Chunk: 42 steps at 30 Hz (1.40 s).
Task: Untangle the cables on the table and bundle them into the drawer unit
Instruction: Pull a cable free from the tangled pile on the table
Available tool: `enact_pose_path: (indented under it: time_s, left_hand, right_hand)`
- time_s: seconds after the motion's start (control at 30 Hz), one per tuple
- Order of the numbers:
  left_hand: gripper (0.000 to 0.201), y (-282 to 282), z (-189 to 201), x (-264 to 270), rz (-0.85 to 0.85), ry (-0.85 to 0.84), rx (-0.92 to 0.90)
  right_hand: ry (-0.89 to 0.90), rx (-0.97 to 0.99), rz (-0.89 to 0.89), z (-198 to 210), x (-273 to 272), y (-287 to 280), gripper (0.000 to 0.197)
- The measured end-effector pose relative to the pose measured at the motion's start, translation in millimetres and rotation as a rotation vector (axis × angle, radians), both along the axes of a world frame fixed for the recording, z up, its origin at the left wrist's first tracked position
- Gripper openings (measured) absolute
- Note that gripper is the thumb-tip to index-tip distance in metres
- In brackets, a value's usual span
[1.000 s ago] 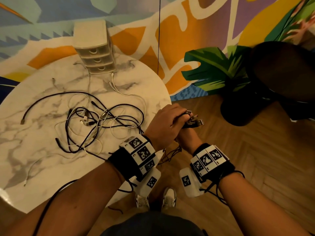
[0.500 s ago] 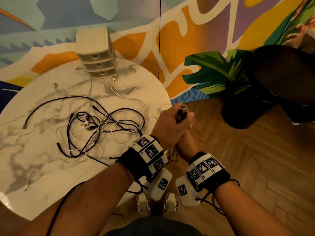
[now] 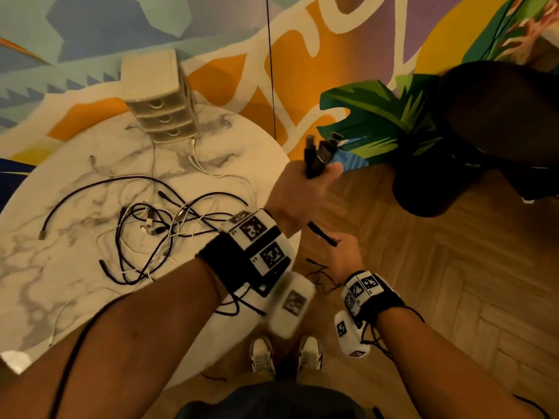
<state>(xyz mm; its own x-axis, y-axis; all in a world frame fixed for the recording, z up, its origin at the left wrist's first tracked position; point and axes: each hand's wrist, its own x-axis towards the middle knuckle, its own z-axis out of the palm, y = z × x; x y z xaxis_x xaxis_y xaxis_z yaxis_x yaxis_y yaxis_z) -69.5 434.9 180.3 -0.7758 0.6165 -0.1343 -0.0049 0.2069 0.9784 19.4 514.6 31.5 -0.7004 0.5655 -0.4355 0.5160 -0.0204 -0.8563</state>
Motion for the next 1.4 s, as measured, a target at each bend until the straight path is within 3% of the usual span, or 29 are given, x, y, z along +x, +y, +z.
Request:
enact_pose_path:
  time_s: [0.13,0.2,0.27,0.43,0.53,0.63,0.73,0.83,0.93,1.03,1.1,1.13,1.23,1.33,1.4]
  left_hand:
    - [0.026,-9,27,-13,-0.296,0.797,-0.285]
    - [0.017,-10,42,-20,-0.371,1.076,-0.334]
    - [0.021,-11,53,-27,-0.399,1.285,-0.374]
    - [0.027,-7,73,-33,-0.404,1.467,-0.407]
    - [0.048,6,79,-35,-0.288,1.464,-0.514]
    - [0.045,16,83,-37,-0.259,1.523,-0.502]
    - [0.048,20,97,-46,-0.194,1.511,-0.484]
    - [0.047,28,102,-49,-0.143,1.504,-0.517]
    - [0.047,44,90,-39,-0.157,1.47,-0.437]
    - [0.033,60,72,-25,-0.176,1.317,-0.265]
    - [0.033,69,58,-14,-0.15,1.106,-0.151]
    - [0.037,73,50,-6,-0.122,0.937,-0.103]
    - [0.03,84,15,13,-0.035,0.365,-0.029]
    - [0.036,90,-18,23,-0.054,0.029,-0.034]
    - [0.034,89,-29,34,-0.091,-0.103,-0.068]
  right_hand:
    - [-0.241,0.11,-0.021,-53,32,37,0.027]
    - [-0.311,0.119,-0.063,-76,47,50,0.023]
    - [-0.414,0.137,-0.071,-100,66,59,0.025]
    - [-0.733,0.021,-0.134,-154,117,86,0.033]
    - [-0.735,-0.046,-0.159,-156,107,102,0.036]
    - [-0.717,0.039,-0.128,-151,83,116,0.033]
    - [-0.796,0.119,0.14,-171,85,128,0.028]
    - [-0.923,0.191,0.382,-208,105,141,0.037]
    - [-0.932,0.27,0.469,-214,111,145,0.035]
    - [-0.921,0.297,0.603,-219,106,152,0.04]
    - [-0.869,0.252,0.602,-211,96,151,0.047]
    - [-0.792,0.273,0.584,-199,88,152,0.055]
    - [-0.38,0.263,0.492,-107,53,142,0.081]
    - [0.186,-0.226,0.425,-17,29,130,0.082]
    - [0.408,-0.397,0.435,28,21,118,0.07]
